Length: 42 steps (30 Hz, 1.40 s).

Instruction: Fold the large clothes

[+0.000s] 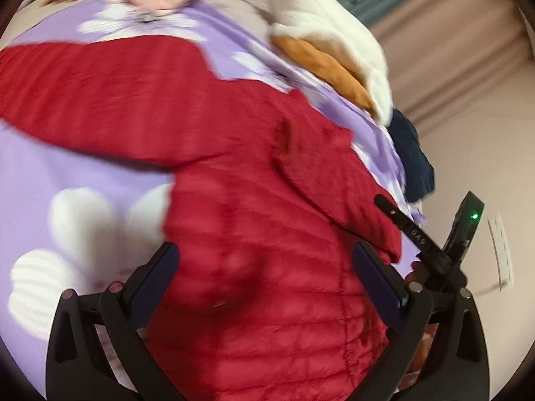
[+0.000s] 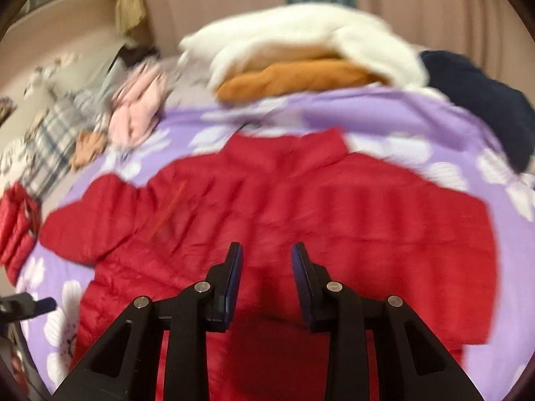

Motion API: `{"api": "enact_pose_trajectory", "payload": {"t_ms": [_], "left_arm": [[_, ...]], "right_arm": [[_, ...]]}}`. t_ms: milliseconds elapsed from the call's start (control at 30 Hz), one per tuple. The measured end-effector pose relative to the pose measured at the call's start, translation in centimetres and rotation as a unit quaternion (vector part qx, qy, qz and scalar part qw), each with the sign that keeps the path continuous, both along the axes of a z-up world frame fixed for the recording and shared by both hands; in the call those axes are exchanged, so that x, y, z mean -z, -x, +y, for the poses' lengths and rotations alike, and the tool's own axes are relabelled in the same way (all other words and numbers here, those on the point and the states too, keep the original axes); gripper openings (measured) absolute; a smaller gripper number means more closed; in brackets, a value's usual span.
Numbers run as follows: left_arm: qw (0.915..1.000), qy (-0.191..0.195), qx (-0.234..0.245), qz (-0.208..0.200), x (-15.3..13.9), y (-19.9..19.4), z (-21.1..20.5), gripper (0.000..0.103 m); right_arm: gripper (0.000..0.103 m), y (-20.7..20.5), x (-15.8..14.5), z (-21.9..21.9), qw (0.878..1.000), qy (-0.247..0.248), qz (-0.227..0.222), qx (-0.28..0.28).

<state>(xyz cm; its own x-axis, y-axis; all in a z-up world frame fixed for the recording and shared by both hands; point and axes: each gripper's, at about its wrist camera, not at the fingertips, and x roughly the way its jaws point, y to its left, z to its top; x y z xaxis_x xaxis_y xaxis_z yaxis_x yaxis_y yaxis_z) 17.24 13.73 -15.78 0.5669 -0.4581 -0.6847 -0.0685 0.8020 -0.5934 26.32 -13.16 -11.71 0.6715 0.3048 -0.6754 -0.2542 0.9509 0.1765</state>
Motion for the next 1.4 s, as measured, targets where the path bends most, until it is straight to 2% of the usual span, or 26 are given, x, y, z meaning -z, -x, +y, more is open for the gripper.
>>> {"api": "enact_pose_trajectory", "payload": {"t_ms": [100,200,300,333,400,433,567,700,733,833,1033,1133,1200,1300,1400], "left_arm": [[0.9990,0.004,0.042,-0.013,-0.3,-2.0,-2.8,0.102],[0.9963,0.030,0.076,-0.023,-0.3,-4.9,-5.2,0.102],[0.9928,0.065,0.095,-0.034,-0.2,-8.1,-6.6,0.099],[0.9921,0.070,0.096,-0.039,-0.3,-9.1,-6.9,0.095],[0.9952,0.041,0.077,-0.044,-0.4,-10.7,-7.0,0.095],[0.9947,0.044,0.078,-0.050,-0.3,-11.6,-6.9,0.095],[0.9935,0.081,0.075,-0.029,1.5,-13.9,-7.1,0.090],[0.9966,0.043,0.070,0.008,4.1,-14.9,-8.0,0.089],[0.9970,0.031,0.068,0.022,5.1,-15.1,-8.0,0.083],[0.9972,0.021,0.065,0.032,6.6,-15.3,-7.8,0.078],[0.9966,0.013,0.067,0.046,6.3,-15.7,-7.8,0.078],[0.9967,0.016,0.066,0.044,4.8,-15.1,-7.6,0.079],[0.9972,0.012,0.066,0.033,3.7,-13.9,-7.2,0.082],[0.9982,-0.001,0.058,0.013,2.1,-11.3,-5.8,0.085],[0.9994,0.008,0.034,0.000,1.5,-8.8,-3.6,0.089]], "right_arm": [[0.033,0.1,-0.4,-4.0,0.999,0.006,-0.010,0.051],[0.033,0.2,0.6,-7.6,0.996,-0.004,0.002,0.090],[0.033,0.6,1.3,-9.3,0.993,-0.021,0.011,0.116],[0.033,0.7,1.6,-9.9,0.992,-0.028,0.008,0.119],[0.033,1.3,1.6,-10.8,0.992,-0.031,0.003,0.122],[0.033,1.3,1.6,-11.0,0.992,-0.033,0.002,0.123],[0.033,1.5,2.0,-12.2,0.992,-0.048,-0.006,0.120],[0.033,1.0,3.6,-13.1,0.990,-0.051,0.016,0.129],[0.033,0.7,4.3,-13.2,0.990,-0.050,0.028,0.132],[0.033,0.2,6.4,-13.6,0.987,-0.056,0.060,0.138],[0.033,0.2,7.1,-13.1,0.988,-0.039,0.062,0.137],[0.033,0.6,6.2,-13.1,0.986,-0.044,0.065,0.145],[0.033,1.9,4.8,-13.1,0.988,-0.054,0.047,0.137],[0.033,3.5,3.2,-12.8,0.990,-0.044,0.026,0.129],[0.033,5.7,1.6,-12.3,0.992,-0.055,0.004,0.114]]}}
